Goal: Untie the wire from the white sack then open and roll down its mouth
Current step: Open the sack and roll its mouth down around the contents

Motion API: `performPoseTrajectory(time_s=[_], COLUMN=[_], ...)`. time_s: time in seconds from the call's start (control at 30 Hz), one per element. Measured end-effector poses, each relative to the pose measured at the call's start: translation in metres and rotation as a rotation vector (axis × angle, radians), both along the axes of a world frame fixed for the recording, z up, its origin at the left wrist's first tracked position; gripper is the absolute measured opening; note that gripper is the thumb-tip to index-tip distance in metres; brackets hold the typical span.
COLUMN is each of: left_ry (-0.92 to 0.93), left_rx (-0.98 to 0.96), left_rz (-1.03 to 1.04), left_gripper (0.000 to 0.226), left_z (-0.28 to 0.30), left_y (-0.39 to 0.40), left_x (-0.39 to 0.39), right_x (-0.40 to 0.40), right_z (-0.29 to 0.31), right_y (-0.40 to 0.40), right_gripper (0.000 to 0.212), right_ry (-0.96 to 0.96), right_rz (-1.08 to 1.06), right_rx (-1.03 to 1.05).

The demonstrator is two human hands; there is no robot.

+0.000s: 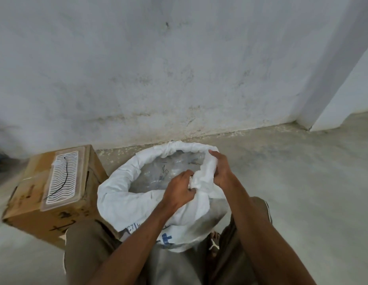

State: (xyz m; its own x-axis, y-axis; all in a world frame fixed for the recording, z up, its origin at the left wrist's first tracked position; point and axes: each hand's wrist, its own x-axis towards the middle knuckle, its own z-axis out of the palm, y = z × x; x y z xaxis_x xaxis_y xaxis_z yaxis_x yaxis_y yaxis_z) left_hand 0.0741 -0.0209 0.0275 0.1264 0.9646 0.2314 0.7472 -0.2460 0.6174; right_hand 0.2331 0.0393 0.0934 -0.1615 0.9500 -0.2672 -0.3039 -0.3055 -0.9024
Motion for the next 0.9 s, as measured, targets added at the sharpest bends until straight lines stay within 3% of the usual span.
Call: performPoseTrajectory(time_s=[0.07,0.17,0.23,0.37,0.43,0.53,0.6,0.63,0.8,0.9], left_ry=[-0.015,0.032,0.044,-0.11,-0.166,-0.115,0.036,0.096,0.121,0.247], left_rx=[0.061,0.11,0.112,0.084,0.062,0.03,0.096,0.148,0.409,0.533], left_rz=[0.026,0.042,0.054,0.006,-0.078,-0.142,-0.101,-0.073,0.033,-0.029], left_gripper=[0.042,0.048,0.05,0.038,0.04,0.076,0.093,0.089,0.034,0.031], left_z=[0.004,0.012,0.018,0.022,0.019,0.017,0.009,0.004,0.009,0.012], left_y=[-0.005,-0.006,-0.006,-0.022,-0.034,-0.051,-0.062,-0.066,-0.067,-0.057], left_x=[0.004,0.013,0.017,0.016,0.011,0.006,0.006,0.006,-0.001,-0.006], right_x=[-0.009,-0.029,-0.037,-0.026,-0.019,-0.017,-0.016,-0.014,-0.004,-0.016], right_z=[-0.007,-0.005,-0.004,0.0,0.002,0.013,0.023,0.023,0.011,0.008], right_y=[-0.013,-0.041,-0.052,-0.056,-0.056,-0.054,-0.056,-0.059,-0.076,-0.088], right_gripper=[0.046,0.076,0.077,0.033,0.025,0.016,0.023,0.024,0.039,0.067], right_ry=[-0.199,-0.371,-0.413,-0.107,-0.006,0.112,0.158,0.172,0.383,0.362], right_rz=[-0.074,-0.228,-0.304,-0.307,-0.263,-0.26,-0.242,-0.246,-0.277,-0.25], right_rx=[-0.099,-0.296,-0.332,-0.374,-0.363,-0.302,-0.263,-0.27,-0.327,-0.358])
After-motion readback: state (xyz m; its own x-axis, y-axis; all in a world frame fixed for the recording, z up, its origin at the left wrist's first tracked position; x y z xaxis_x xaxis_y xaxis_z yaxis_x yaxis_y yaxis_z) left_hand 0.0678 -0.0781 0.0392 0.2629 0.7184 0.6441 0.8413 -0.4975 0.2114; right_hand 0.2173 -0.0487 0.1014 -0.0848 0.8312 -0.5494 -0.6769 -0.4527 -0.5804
